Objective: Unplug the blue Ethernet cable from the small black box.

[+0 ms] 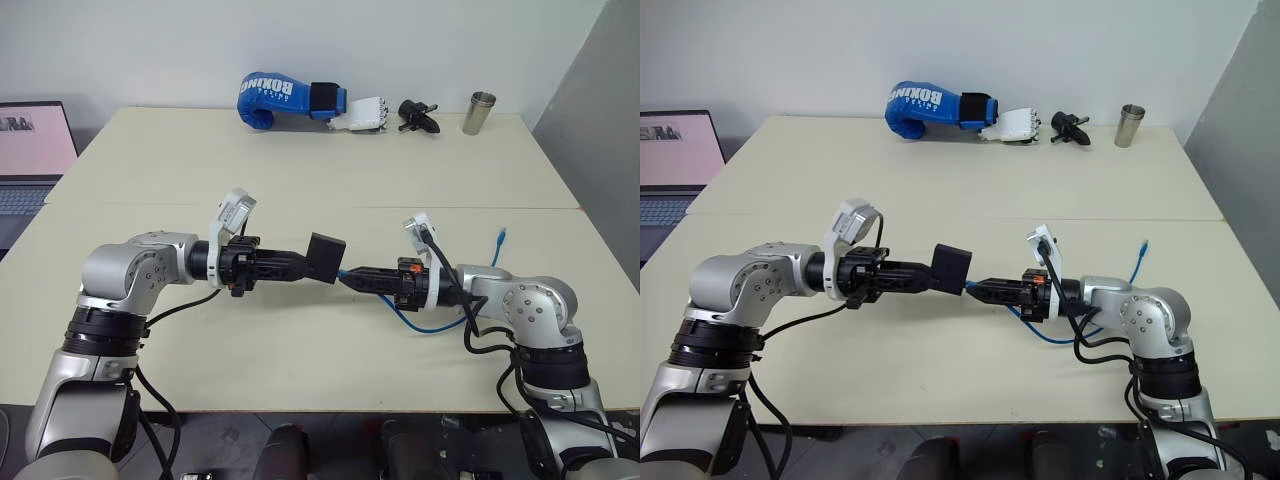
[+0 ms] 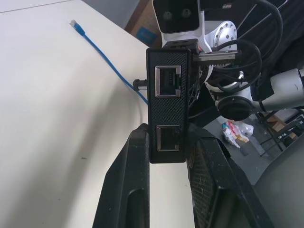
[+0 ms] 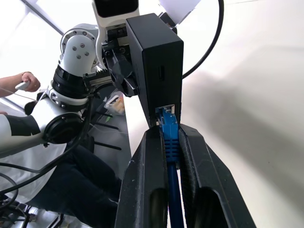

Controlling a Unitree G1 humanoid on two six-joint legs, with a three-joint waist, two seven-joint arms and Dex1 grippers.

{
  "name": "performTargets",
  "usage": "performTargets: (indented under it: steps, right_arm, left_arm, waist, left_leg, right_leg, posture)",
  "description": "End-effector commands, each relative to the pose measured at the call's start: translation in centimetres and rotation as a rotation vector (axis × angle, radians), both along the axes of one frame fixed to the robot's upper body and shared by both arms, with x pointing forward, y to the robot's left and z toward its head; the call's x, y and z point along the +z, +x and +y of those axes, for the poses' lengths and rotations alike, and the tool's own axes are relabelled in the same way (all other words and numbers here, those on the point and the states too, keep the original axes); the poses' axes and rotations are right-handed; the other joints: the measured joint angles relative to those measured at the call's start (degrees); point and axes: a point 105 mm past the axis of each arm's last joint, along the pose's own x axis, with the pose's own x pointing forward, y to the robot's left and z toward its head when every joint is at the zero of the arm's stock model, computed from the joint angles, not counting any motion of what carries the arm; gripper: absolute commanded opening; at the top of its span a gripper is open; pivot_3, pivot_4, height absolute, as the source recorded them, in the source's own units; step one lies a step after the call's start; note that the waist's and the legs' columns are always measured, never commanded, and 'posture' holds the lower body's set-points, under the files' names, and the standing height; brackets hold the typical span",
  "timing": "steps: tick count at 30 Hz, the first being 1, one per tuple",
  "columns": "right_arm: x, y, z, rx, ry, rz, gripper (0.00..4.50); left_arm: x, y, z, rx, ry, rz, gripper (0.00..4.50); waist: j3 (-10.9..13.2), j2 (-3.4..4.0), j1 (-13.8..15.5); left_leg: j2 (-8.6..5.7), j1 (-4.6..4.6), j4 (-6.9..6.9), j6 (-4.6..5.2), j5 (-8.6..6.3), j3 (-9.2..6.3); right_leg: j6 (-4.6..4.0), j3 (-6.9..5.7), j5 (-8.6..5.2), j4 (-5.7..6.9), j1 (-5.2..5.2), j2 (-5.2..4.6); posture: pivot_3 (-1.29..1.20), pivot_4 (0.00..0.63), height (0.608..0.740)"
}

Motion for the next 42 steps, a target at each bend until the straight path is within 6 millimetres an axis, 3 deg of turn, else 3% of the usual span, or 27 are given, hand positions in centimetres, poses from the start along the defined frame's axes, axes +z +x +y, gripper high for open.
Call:
performTargets:
  steps: [1,14,19,22,24,28,34,42]
  right_arm:
    - [1.2,-0.2,-0.6,0.013,0.03,-0.022,0.06]
    - [-0.6,-0.1,-3.0,-0.035,-0.051,0.021,0.05]
    - [-0.5,-0.2,-2.9,-0.033,-0.061,0.003,0.05]
    - [0.6,-0.8,-1.8,0.01,-0.02,-0.02,0.05]
    - [0.8,-1.0,-1.5,0.014,-0.022,-0.033,0.76]
    - [1.0,-1.4,-1.2,0.031,-0.034,-0.05,1.55]
    - [1.4,-1.7,-0.9,0.042,-0.03,-0.075,1.59]
    - [1.6,-0.5,-0.3,0.024,-0.041,-0.122,1.59]
  left_arm:
    - [0.6,-0.2,0.5,-0.009,0.04,-0.044,0.76]
    - [0.8,0.4,2.5,0.045,0.09,-0.066,0.76]
    - [0.9,0.6,2.2,0.048,0.079,-0.071,0.76]
    - [0.7,0.4,1.3,0.027,0.056,-0.06,0.76]
    - [0.5,0.2,1.0,0.02,0.048,-0.054,0.76]
    - [0.5,0.3,0.8,0.02,0.04,-0.051,0.76]
    - [0.6,0.2,0.7,0.016,0.036,-0.048,0.76]
    - [0.6,0.0,0.4,-0.005,0.038,-0.043,0.76]
  waist:
    - [0.0,0.0,0.01]
    - [0.0,0.0,0.02]
    - [0.0,0.0,-0.01]
    - [0.0,0.0,0.01]
    - [0.0,0.0,0.01]
    - [0.01,0.0,0.02]
    - [0.01,0.0,0.03]
    - [0.01,0.0,0.0]
  left_leg:
    - [0.0,0.0,0.0,0.0,0.0,0.0]
    - [0.0,-0.01,0.0,0.0,0.0,0.0]
    - [0.0,-0.01,0.0,0.0,0.0,0.0]
    - [0.0,-0.01,0.0,0.0,0.0,0.0]
    - [0.0,-0.02,0.0,0.0,0.0,0.0]
    - [0.0,-0.02,-0.01,0.0,0.0,0.0]
    - [0.0,-0.04,0.0,0.0,0.0,0.0]
    - [0.0,-0.04,0.0,0.0,0.0,0.0]
  right_leg:
    - [0.0,0.0,0.0,0.0,0.0,0.0]
    - [0.0,0.0,0.0,-0.01,0.0,0.0]
    - [0.0,0.0,0.0,-0.01,0.0,0.01]
    - [0.01,0.0,0.0,-0.01,0.0,0.0]
    - [0.01,0.0,0.0,-0.01,0.0,0.0]
    - [0.01,0.0,0.0,-0.01,-0.02,0.0]
    - [0.01,0.0,0.0,-0.03,-0.03,0.0]
    - [0.01,0.0,0.0,-0.02,-0.03,0.0]
  posture:
    - [0.0,0.15,0.74]
    - [0.0,0.15,0.74]
    - [0.0,0.15,0.74]
    - [0.0,0.15,0.74]
    - [0.0,0.15,0.74]
    - [0.0,0.15,0.74]
    - [0.0,0.15,0.74]
    - [0.0,0.15,0.74]
